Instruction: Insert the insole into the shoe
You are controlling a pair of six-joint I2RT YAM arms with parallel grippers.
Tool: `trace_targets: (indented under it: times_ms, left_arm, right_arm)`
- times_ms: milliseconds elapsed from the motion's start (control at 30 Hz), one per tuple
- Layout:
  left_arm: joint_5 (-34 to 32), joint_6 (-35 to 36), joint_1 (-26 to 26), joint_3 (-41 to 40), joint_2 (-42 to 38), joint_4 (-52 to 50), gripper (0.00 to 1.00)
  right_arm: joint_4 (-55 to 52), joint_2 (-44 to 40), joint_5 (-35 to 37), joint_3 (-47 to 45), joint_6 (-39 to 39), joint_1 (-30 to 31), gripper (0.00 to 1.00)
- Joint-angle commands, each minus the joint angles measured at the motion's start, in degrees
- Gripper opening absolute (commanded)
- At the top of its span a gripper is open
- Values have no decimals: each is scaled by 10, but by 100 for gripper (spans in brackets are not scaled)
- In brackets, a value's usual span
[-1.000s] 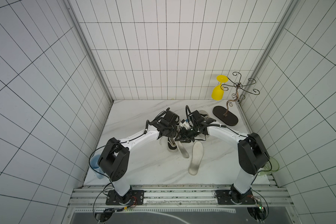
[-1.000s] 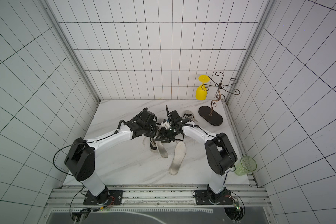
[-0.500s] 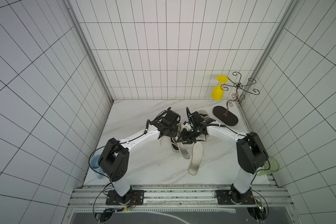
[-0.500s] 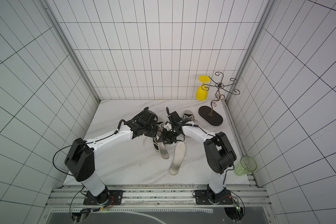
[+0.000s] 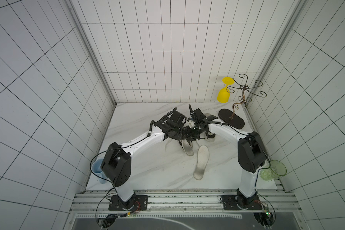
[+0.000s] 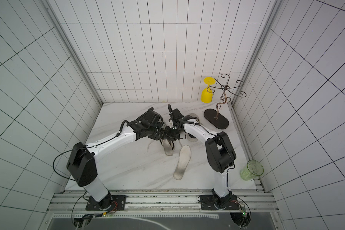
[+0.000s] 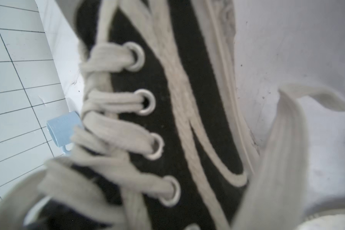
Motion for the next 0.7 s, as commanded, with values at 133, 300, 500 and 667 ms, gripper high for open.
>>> trace_targets:
  times_ms: [133, 300, 500, 667]
  left_arm:
    - [53, 74, 10, 70, 27, -58, 0]
    - [72, 104, 26, 74, 44, -90, 0]
    - [89, 107, 48, 43, 41, -52, 0]
    - [134, 132, 59, 55, 63, -31, 0]
  right_arm:
    - [-5, -8, 108, 83, -107, -4, 34]
    - [21, -32, 142, 73, -178, 1, 35]
    - [104, -74, 116, -2, -203, 6, 37]
    - [87, -45, 112, 10, -284, 14, 36]
